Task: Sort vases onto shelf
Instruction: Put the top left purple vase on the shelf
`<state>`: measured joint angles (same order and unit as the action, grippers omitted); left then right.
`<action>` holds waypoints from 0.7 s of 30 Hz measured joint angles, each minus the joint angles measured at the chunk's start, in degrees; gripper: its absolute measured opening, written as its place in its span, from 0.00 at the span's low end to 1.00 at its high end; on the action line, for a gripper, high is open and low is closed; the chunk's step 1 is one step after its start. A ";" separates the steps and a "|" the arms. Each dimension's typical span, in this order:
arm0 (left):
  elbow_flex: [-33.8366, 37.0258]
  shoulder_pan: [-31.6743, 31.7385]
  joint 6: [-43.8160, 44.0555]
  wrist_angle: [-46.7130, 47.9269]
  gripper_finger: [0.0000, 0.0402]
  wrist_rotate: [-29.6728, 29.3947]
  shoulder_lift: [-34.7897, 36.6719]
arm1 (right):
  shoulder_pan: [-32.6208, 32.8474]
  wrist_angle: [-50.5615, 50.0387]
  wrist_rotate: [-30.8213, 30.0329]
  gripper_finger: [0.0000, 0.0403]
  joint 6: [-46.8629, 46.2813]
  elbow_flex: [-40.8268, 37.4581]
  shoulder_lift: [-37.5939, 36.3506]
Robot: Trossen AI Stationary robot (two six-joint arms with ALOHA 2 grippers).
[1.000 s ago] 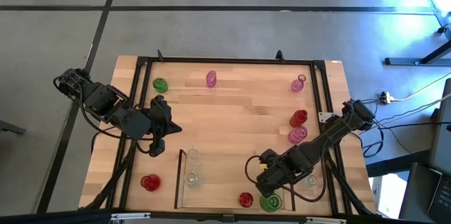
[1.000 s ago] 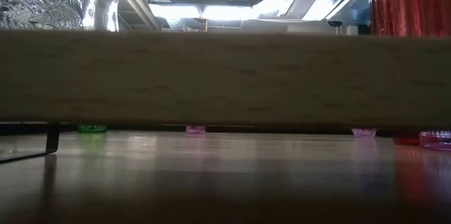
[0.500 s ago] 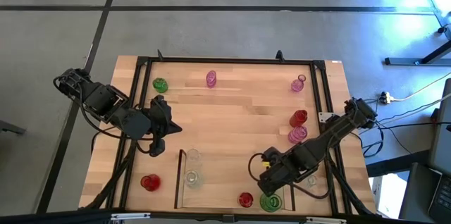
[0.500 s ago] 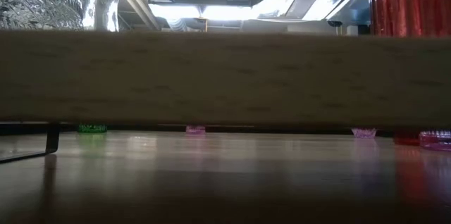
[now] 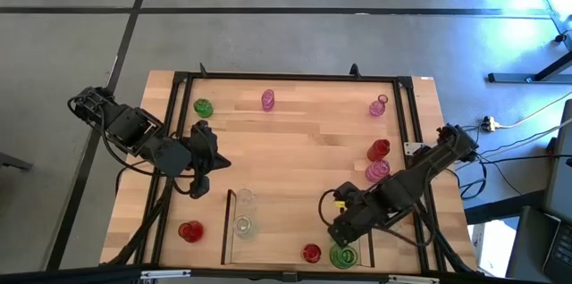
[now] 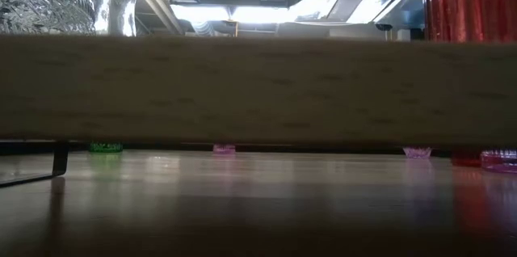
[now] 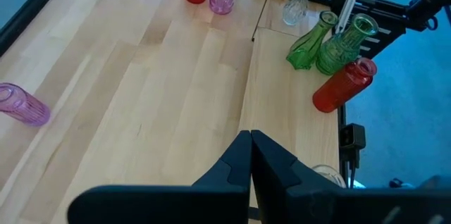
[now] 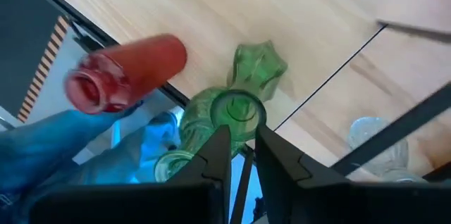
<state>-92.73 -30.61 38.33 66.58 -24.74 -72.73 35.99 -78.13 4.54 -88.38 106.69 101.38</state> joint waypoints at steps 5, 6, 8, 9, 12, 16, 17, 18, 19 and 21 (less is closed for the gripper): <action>0.00 0.00 0.11 0.22 0.00 -1.30 0.00 | 0.00 -4.35 -8.25 0.13 1.54 6.44 0.00; 0.00 0.00 0.37 0.30 0.00 -1.30 0.00 | 0.00 -4.68 -10.98 0.13 2.40 7.61 0.00; 0.00 0.00 0.50 0.46 0.00 -1.30 0.00 | 0.00 -4.74 -17.66 0.13 4.82 9.59 -0.02; 0.00 0.00 0.32 0.58 0.00 -1.33 0.00 | 0.00 -4.83 -21.20 0.13 6.21 10.41 -0.02; 0.00 0.00 -0.10 2.06 0.00 -3.24 0.00 | -0.02 -4.77 -30.15 0.13 10.52 11.69 -0.02; 0.00 1.22 0.51 1.15 0.00 -10.60 0.00 | -0.02 -5.89 -37.39 0.13 14.94 11.90 -0.29; 0.00 2.09 1.36 0.53 0.00 -12.04 0.00 | -0.02 -6.41 -38.59 0.13 15.56 11.90 -0.40; -0.02 3.37 1.85 -0.21 0.00 -12.80 0.00 | -0.02 -7.14 -39.76 0.13 16.55 11.90 -0.73; -0.01 5.02 1.84 -1.00 0.00 -12.27 0.00 | -0.02 -8.19 -40.87 0.13 17.30 11.89 -1.06; -0.02 9.96 0.30 -2.75 0.00 -8.16 0.00 | 0.00 -10.87 -42.63 0.13 18.43 11.89 -1.91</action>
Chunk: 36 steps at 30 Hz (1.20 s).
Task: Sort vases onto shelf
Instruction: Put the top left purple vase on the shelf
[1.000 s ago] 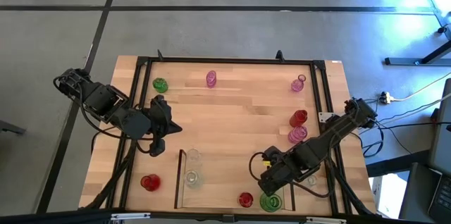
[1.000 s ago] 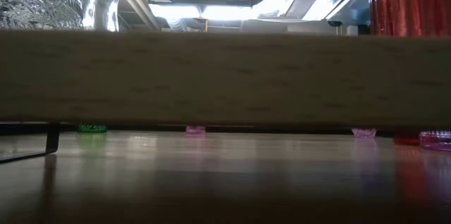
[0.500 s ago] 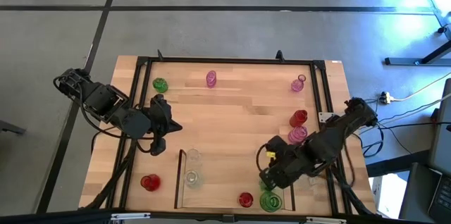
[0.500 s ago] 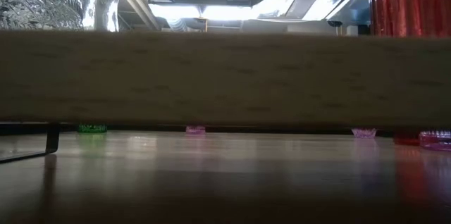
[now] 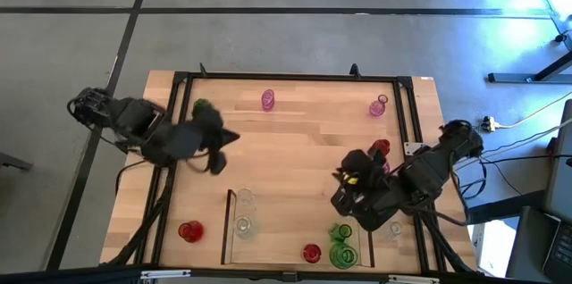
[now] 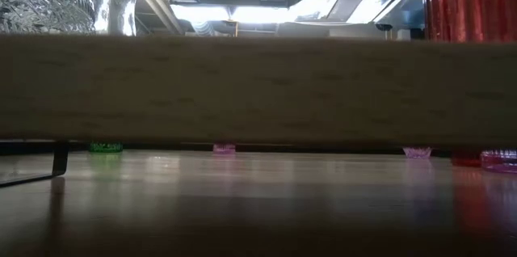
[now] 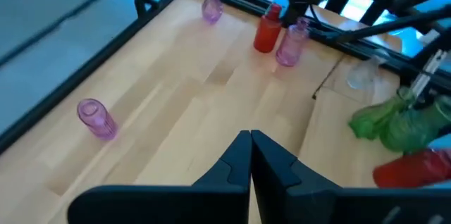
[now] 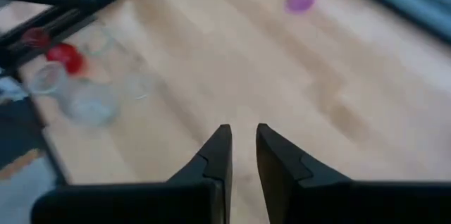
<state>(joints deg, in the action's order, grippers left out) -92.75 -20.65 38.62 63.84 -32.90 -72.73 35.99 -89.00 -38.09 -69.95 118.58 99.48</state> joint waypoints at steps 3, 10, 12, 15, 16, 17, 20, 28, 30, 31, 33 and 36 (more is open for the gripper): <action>-0.11 8.89 -3.42 -2.25 0.00 7.76 -0.96 | 0.00 -0.95 -4.42 0.13 1.09 -0.13 -1.64; -0.08 32.95 -11.16 -1.46 0.00 23.67 -4.89 | 0.00 -0.85 -14.65 0.13 3.33 -0.20 -5.45; -0.08 38.95 -14.34 -1.38 0.00 29.71 -7.24 | 0.00 -1.04 -17.62 0.13 2.47 -0.20 -5.97; -0.02 46.34 -21.11 -0.02 0.02 34.40 -10.79 | -0.02 -1.02 -19.95 0.13 1.05 -0.20 -6.34; -0.02 48.36 -23.42 0.31 0.04 34.53 -11.92 | -0.02 -0.95 -20.11 0.13 0.96 -0.20 -6.36; -0.02 50.31 -25.31 0.35 0.06 34.53 -13.20 | -0.02 -0.83 -20.19 0.13 0.82 -0.20 -6.36; -0.02 55.26 -29.14 -0.79 0.15 35.95 -16.87 | -0.08 -0.90 -21.19 0.13 -1.57 -0.20 -6.36; -0.01 63.28 -29.91 -1.52 0.36 48.23 -25.17 | -2.92 1.43 -23.38 0.13 -8.09 -0.20 -6.36; 0.00 63.76 -30.03 -1.61 0.39 47.71 -26.31 | -3.72 3.32 -23.28 0.13 -7.97 -0.20 -6.33; 0.00 63.83 -30.07 -1.85 0.40 46.67 -26.88 | -3.99 4.11 -23.27 0.13 -7.77 -0.20 -6.31; 0.00 63.73 -30.12 -2.64 0.41 44.24 -28.12 | -4.43 5.32 -23.37 0.13 -7.62 -0.20 -6.31; 0.00 63.48 -29.76 -2.97 0.41 45.51 -30.03 | -4.63 6.31 -24.29 0.13 -7.61 -0.20 -6.31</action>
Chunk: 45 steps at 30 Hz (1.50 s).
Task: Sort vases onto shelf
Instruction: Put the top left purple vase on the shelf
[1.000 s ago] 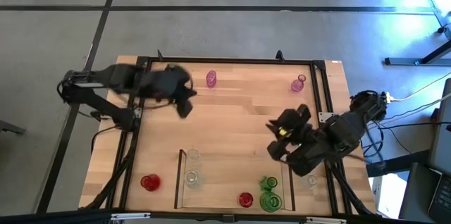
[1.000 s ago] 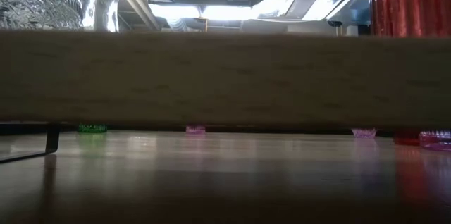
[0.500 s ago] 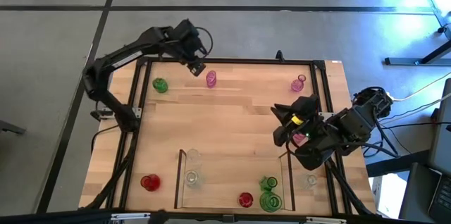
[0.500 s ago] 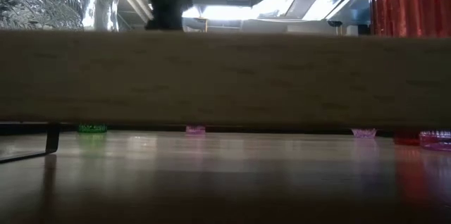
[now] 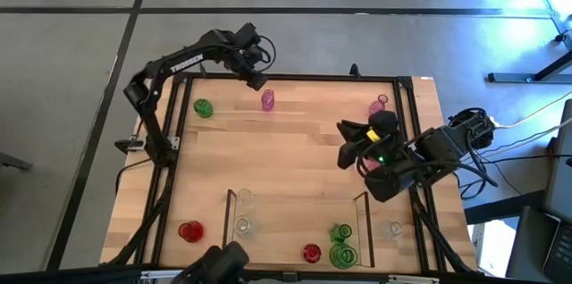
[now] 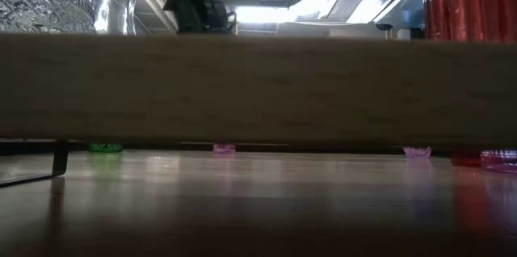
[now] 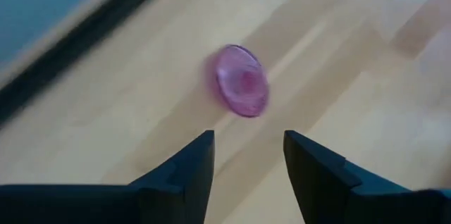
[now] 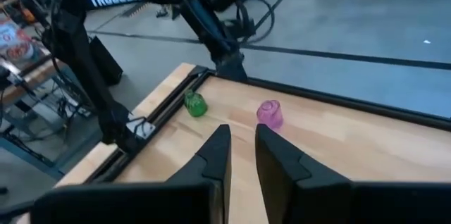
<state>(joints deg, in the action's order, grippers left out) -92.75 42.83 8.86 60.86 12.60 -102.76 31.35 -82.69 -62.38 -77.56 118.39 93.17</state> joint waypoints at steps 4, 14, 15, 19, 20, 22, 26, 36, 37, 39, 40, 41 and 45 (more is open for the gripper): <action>0.01 0.04 4.79 -1.68 0.41 7.65 -1.32 | 0.08 1.11 -1.49 0.13 0.02 0.00 0.01; -0.81 -1.14 16.23 -11.21 0.41 -3.37 -1.93 | 0.92 3.12 -1.39 0.13 0.10 -0.01 1.64; -0.76 -1.31 17.37 -11.04 0.41 -3.12 -2.23 | 0.94 3.29 -1.49 0.13 0.13 -0.02 1.81; -0.74 -2.44 20.46 -11.74 0.41 -4.25 -3.39 | 0.94 3.85 -0.99 0.13 0.33 -0.02 2.67; -0.74 -2.48 20.81 -11.68 0.41 -4.94 -3.41 | 0.94 3.88 -0.65 0.13 0.49 -0.02 2.85; -0.78 -2.42 21.17 -12.39 0.41 -6.29 -3.71 | 0.93 4.34 0.10 0.13 1.52 -0.02 2.97; -0.79 -2.52 22.52 -12.31 0.41 -7.08 -3.95 | 1.80 6.58 0.37 0.13 3.34 -0.02 3.02; -0.79 -6.90 22.23 -11.61 0.41 -9.82 -4.06 | 4.15 6.37 -2.10 0.13 4.70 -0.02 3.02; -0.79 -7.56 22.16 -11.58 0.41 -10.43 -4.15 | 4.39 6.35 -2.07 0.13 4.66 -0.02 3.02; -0.79 -8.45 22.10 -10.77 0.41 -11.64 -4.31 | 4.37 6.35 -2.02 0.13 4.66 -0.02 3.02; -0.79 -8.79 22.03 -10.47 0.41 -12.05 -4.33 | 4.37 6.36 -1.96 0.13 4.64 -0.02 3.02; -0.79 -8.94 21.63 -10.58 0.41 -12.35 -4.33 | 4.37 6.37 -1.86 0.13 4.63 -0.02 3.02; -0.79 -8.16 19.87 -10.24 0.41 -12.66 -4.33 | 4.37 6.41 -1.45 0.13 4.52 -0.02 3.02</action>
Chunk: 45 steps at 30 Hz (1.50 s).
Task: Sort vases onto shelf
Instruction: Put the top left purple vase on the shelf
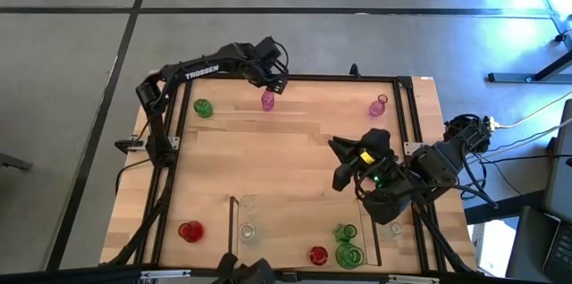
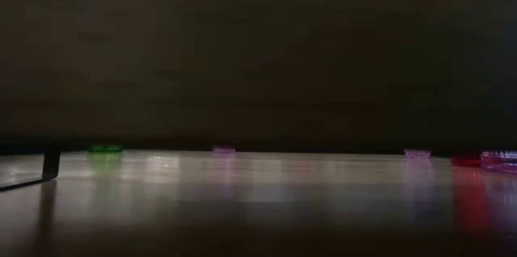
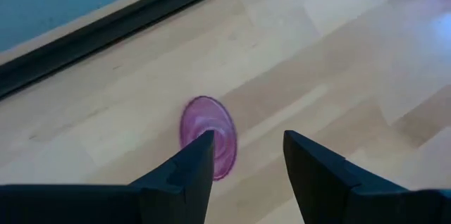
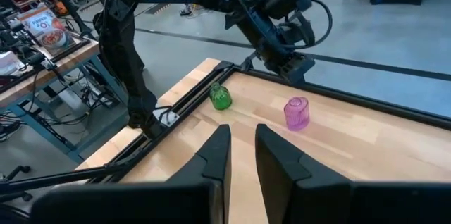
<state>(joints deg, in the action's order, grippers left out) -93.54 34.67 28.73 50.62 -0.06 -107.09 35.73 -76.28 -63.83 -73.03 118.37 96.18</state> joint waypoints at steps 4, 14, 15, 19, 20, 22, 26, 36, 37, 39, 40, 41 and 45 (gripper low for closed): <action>0.00 2.02 -0.96 1.86 0.41 1.39 0.00 | 0.00 0.81 0.39 0.13 -0.04 0.00 0.00; 0.00 2.55 -2.32 2.08 0.41 5.63 3.55 | -0.07 1.25 0.37 0.13 0.11 0.00 0.00; 0.00 2.45 -2.28 2.51 0.41 6.35 3.99 | -0.07 1.24 0.35 0.13 0.23 0.00 0.00; 0.00 0.88 -2.29 2.75 0.41 13.71 4.83 | -0.11 1.23 0.32 0.13 1.38 0.00 0.00; 0.00 0.16 -2.64 2.85 0.41 15.33 4.82 | -0.11 1.21 0.26 0.13 1.55 0.00 0.00; 0.00 -1.46 -4.68 2.12 0.41 15.83 4.33 | -0.11 1.19 -0.31 0.13 1.60 0.00 0.00; 0.00 -2.39 -6.67 -0.63 0.41 15.14 2.03 | -0.11 1.21 -0.71 0.13 1.62 0.00 0.00; 0.04 -0.03 -8.52 1.82 0.41 10.23 -2.34 | -0.11 1.88 2.06 0.12 1.46 0.00 0.00; 0.04 0.17 -8.64 1.95 0.41 10.19 -2.36 | -0.11 2.08 2.06 0.12 1.46 0.00 0.00; 0.04 0.40 -8.91 1.96 0.41 10.29 -2.34 | -0.11 2.37 2.09 0.12 1.46 0.00 0.00; 0.04 0.48 -8.90 1.96 0.41 10.48 -2.32 | -0.11 2.42 2.02 0.12 1.44 0.00 0.00; 0.04 0.49 -8.66 1.98 0.41 10.50 -2.32 | -0.11 2.48 1.92 0.12 1.44 0.00 0.00; 0.04 -0.19 -5.60 3.09 0.41 9.25 -2.33 | -0.11 2.45 1.87 0.12 1.50 0.00 0.00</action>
<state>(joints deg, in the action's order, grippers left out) -93.49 34.48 23.13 53.71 9.19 -109.42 35.62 -73.82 -61.96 -71.54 118.37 96.18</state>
